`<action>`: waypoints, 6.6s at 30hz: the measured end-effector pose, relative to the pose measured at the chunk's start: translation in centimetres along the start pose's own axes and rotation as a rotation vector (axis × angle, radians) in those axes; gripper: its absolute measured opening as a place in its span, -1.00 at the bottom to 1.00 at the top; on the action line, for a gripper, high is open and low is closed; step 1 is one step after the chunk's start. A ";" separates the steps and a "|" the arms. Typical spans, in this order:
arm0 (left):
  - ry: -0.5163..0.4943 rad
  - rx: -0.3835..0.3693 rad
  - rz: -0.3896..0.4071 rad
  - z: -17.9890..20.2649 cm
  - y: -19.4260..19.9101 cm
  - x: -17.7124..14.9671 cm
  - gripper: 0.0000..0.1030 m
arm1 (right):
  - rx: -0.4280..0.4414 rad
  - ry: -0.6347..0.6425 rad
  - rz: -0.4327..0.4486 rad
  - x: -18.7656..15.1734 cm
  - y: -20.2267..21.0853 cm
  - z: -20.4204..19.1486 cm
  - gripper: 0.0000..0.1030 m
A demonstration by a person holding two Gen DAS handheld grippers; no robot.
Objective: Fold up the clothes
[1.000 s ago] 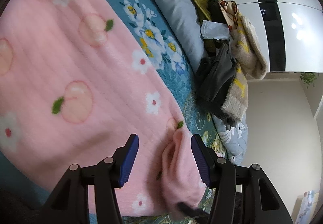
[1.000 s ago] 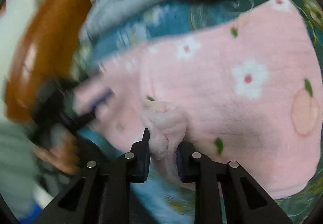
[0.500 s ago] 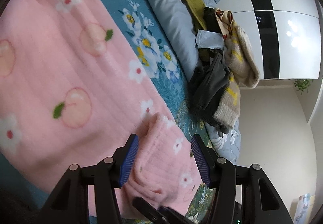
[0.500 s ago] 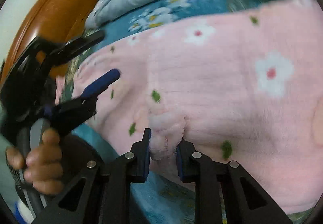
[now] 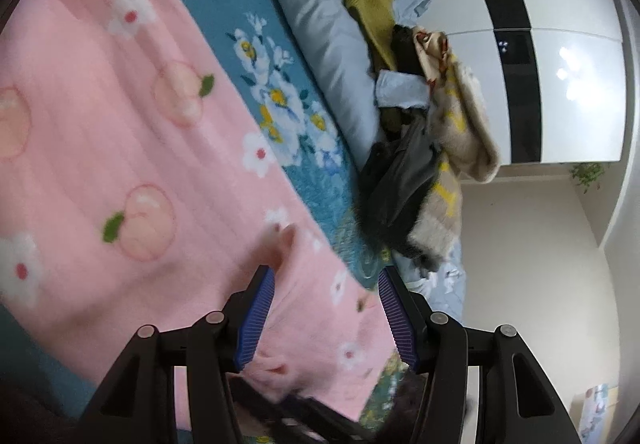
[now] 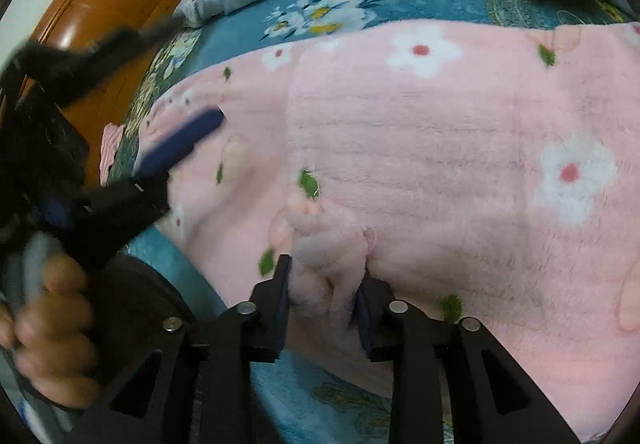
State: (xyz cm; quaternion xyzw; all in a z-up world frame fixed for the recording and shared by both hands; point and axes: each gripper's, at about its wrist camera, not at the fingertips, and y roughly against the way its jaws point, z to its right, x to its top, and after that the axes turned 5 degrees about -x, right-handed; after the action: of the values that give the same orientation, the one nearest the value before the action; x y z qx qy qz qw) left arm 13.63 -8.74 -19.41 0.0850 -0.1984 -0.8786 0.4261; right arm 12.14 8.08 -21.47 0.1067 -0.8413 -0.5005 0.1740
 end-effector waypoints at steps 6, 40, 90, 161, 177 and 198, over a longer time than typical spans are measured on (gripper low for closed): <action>-0.048 0.037 0.207 0.5 8.4 4.5 0.14 | 0.128 0.015 0.036 0.1 3.1 0.4 0.41; -0.625 0.255 0.248 13.4 9.8 3.5 -0.62 | -0.032 -0.151 0.173 -2.0 9.6 8.1 0.42; -0.527 0.432 -0.186 4.3 -7.4 -8.8 0.17 | -0.254 0.022 0.300 1.5 12.1 8.6 0.42; -0.528 0.398 -0.266 4.4 -8.0 -9.3 0.22 | -0.297 -0.152 0.203 2.8 10.9 12.7 -0.53; -0.447 0.307 -0.193 4.1 -6.2 -8.2 0.24 | -0.286 -0.199 0.202 -4.5 13.6 14.6 0.11; -0.146 0.480 -0.263 -2.3 -7.2 -1.2 0.46 | 0.032 -0.618 0.214 -6.2 9.3 20.5 0.52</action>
State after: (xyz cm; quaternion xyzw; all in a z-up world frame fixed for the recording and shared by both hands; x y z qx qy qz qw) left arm 9.98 -4.41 -24.59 0.1451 -0.4182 -0.8580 0.2605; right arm 9.60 31.18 -23.42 -0.1368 -0.8684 -0.4749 -0.0397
